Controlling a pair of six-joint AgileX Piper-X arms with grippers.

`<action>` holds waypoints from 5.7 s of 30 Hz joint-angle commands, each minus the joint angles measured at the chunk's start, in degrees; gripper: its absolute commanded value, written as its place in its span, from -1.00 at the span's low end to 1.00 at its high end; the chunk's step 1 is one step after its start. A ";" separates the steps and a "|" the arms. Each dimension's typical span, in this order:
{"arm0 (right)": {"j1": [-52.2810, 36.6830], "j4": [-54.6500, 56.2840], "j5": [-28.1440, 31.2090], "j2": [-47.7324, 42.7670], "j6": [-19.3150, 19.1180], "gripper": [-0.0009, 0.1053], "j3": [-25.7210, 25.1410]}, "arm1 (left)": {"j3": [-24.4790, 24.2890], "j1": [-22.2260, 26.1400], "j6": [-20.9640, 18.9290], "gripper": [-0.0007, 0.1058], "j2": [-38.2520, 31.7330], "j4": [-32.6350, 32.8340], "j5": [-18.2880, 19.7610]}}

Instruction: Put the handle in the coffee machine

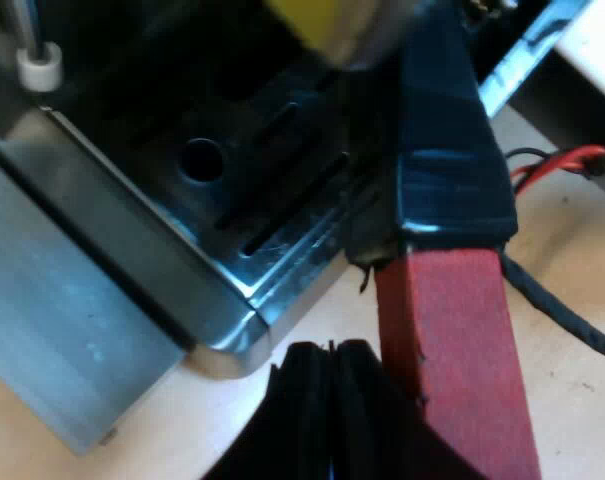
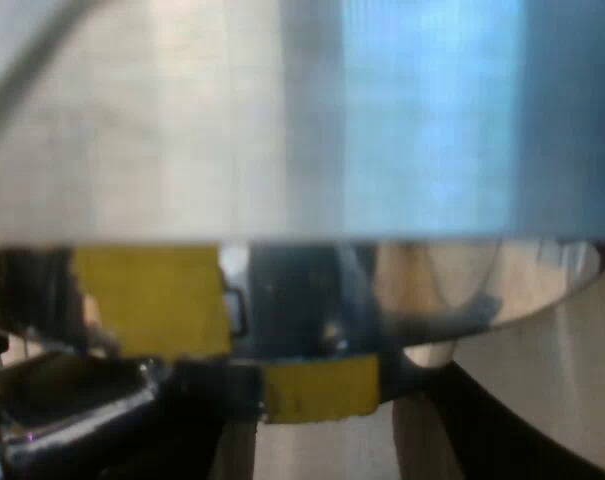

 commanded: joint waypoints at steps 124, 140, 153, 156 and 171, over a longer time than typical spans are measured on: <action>1.88 72.46 -39.96 -71.38 25.84 0.37 29.80 | 3.37 -28.77 -14.78 -0.98 -16.36 -7.74 -17.80; 0.98 80.97 -38.97 -71.38 20.53 0.23 20.54 | 2.32 -10.33 -17.97 0.35 -31.70 -5.38 -18.22; -19.07 102.37 -33.06 -71.50 20.51 0.23 3.21 | -9.02 -6.24 -23.89 0.36 -32.92 -13.04 -21.89; -25.95 102.70 -34.45 -71.50 19.58 0.23 2.24 | -10.96 -6.24 -23.89 0.36 -32.92 -13.16 -21.89; -59.58 110.66 -48.17 -76.79 16.17 0.23 2.26 | -11.31 -2.44 -23.89 0.36 -39.70 -9.39 -24.56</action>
